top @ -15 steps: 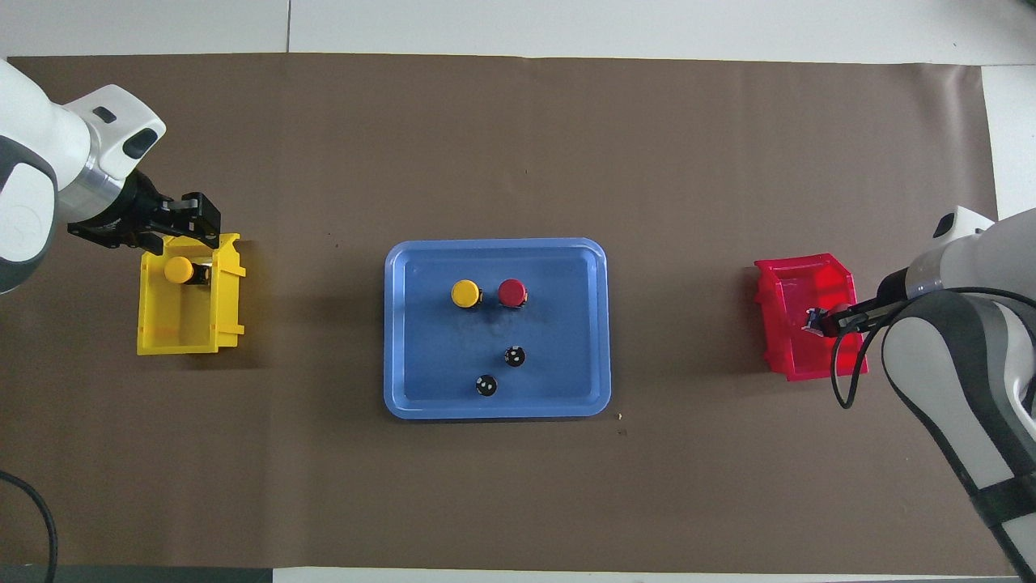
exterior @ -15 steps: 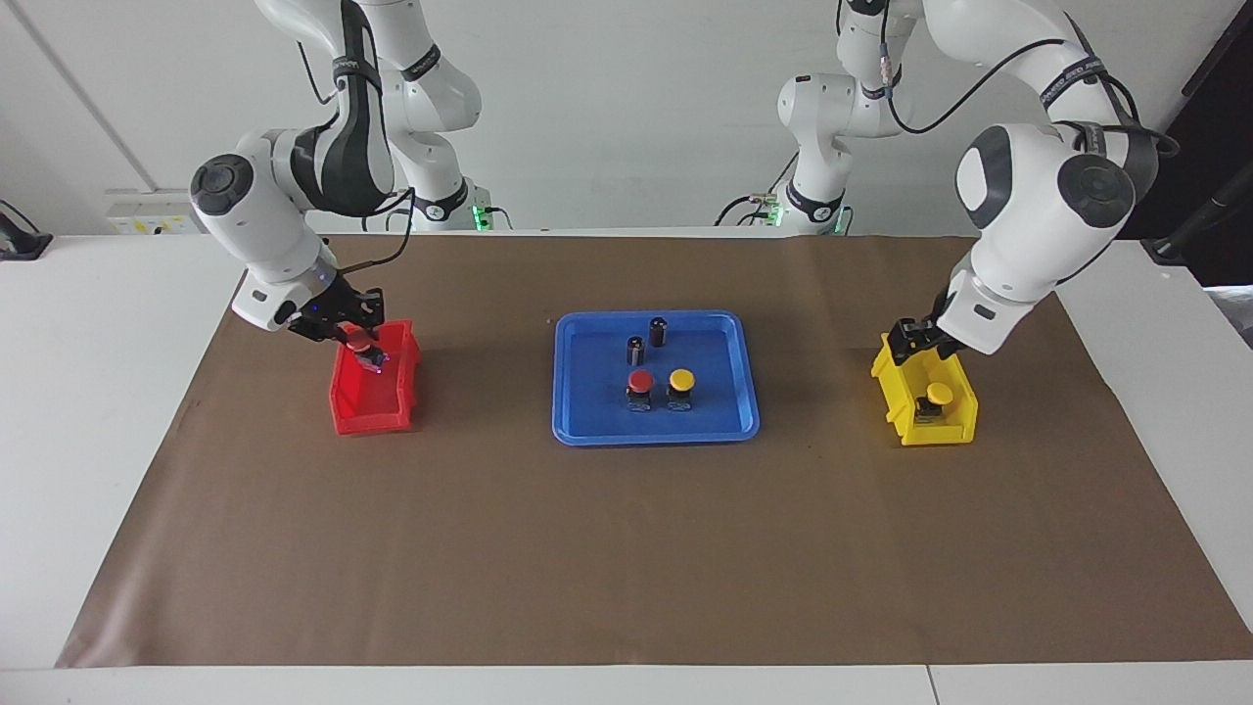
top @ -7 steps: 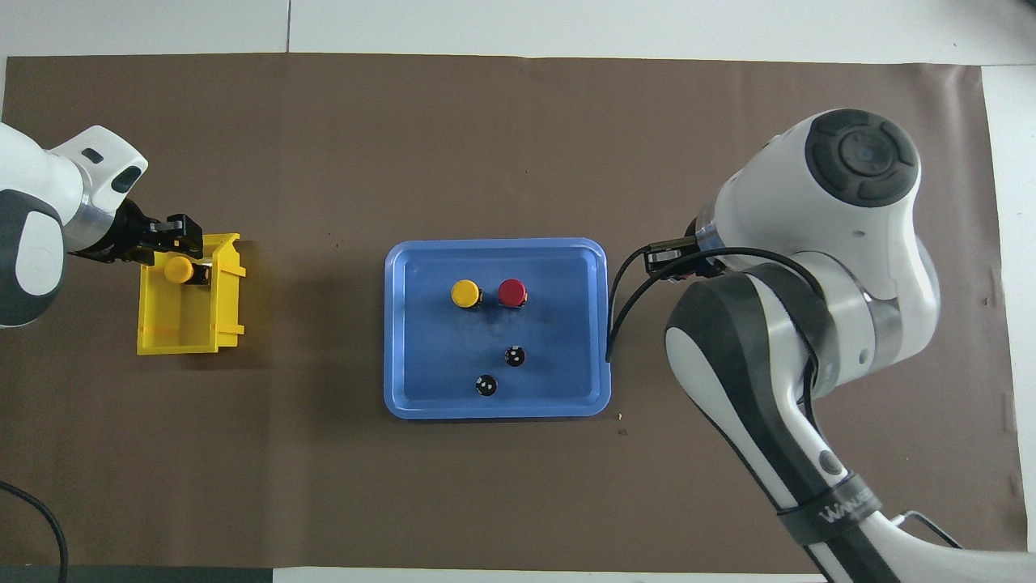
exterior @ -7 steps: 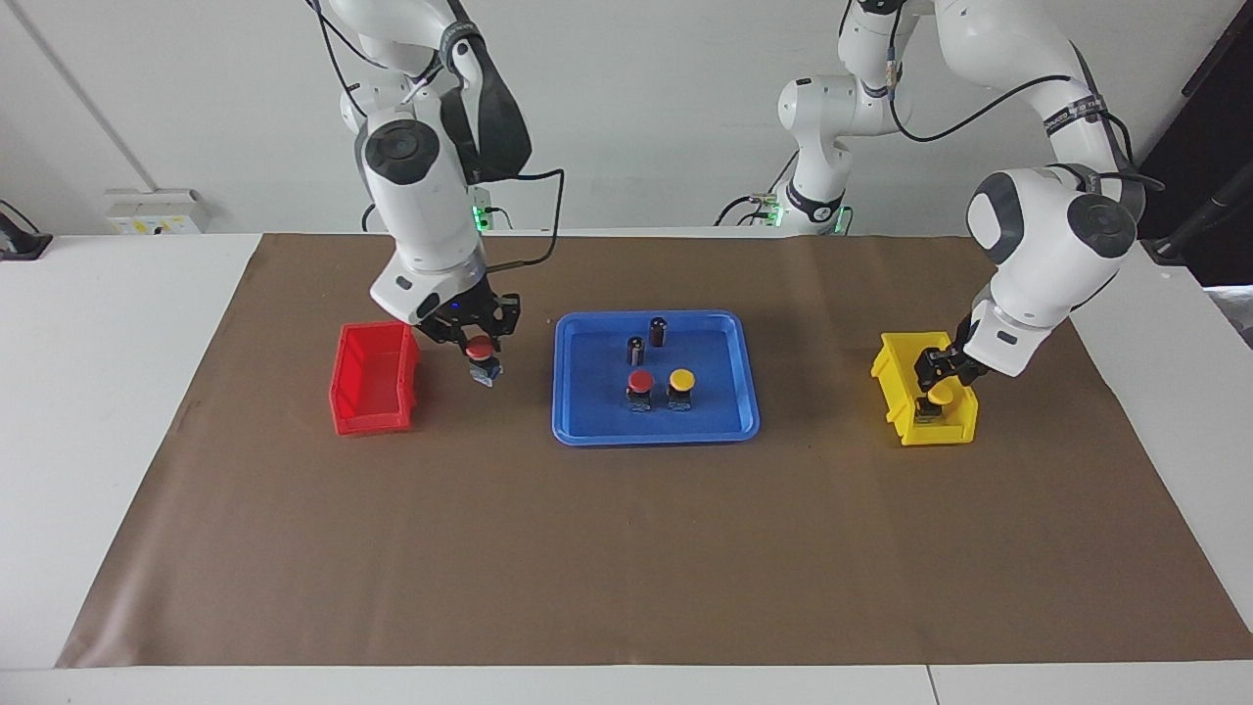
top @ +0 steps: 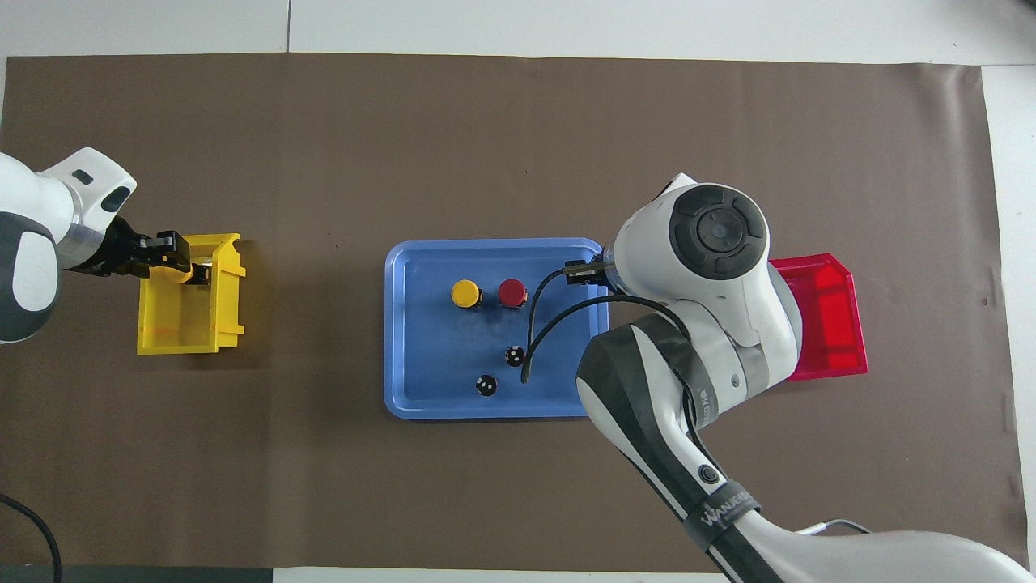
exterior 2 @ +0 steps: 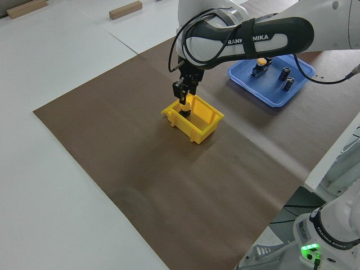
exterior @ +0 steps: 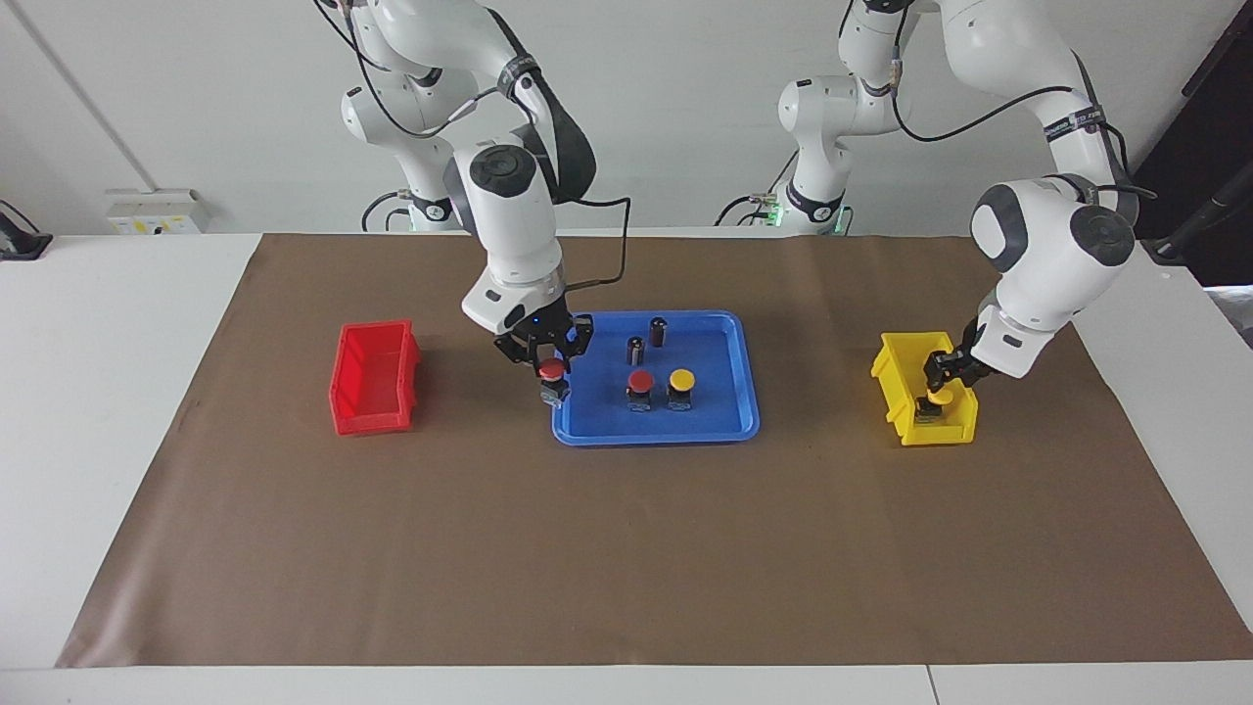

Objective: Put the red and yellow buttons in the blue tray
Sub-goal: 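Lower the second red button into the tray and open the right gripper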

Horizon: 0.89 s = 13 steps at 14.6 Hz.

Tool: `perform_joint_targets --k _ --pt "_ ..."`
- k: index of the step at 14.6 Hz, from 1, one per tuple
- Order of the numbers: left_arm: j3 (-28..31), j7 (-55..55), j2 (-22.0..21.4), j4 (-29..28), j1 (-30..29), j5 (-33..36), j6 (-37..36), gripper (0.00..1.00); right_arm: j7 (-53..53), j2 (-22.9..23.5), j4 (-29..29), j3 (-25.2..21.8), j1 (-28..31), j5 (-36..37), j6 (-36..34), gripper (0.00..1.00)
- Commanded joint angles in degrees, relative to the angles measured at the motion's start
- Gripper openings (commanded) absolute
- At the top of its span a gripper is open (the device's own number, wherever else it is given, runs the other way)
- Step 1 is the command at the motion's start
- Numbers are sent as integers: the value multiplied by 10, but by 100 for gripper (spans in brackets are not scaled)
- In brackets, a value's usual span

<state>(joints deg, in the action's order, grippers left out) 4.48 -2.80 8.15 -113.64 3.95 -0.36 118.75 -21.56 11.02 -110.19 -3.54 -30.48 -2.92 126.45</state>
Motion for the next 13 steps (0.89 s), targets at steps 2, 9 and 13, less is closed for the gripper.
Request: perform_joint_targets --k 2,9,13 --pt "-5 3 -9 -25 -11 13 31 60 -16 13 -6 -2 -18 1 16 29" --pt "-5 -2 4 -28 -7 13 41 59 -16 30 -29 1 -26 1 58 29" --pt "-6 -11 5 -30 -3 13 42 56 -16 44 -28 1 -31 1 71 31"
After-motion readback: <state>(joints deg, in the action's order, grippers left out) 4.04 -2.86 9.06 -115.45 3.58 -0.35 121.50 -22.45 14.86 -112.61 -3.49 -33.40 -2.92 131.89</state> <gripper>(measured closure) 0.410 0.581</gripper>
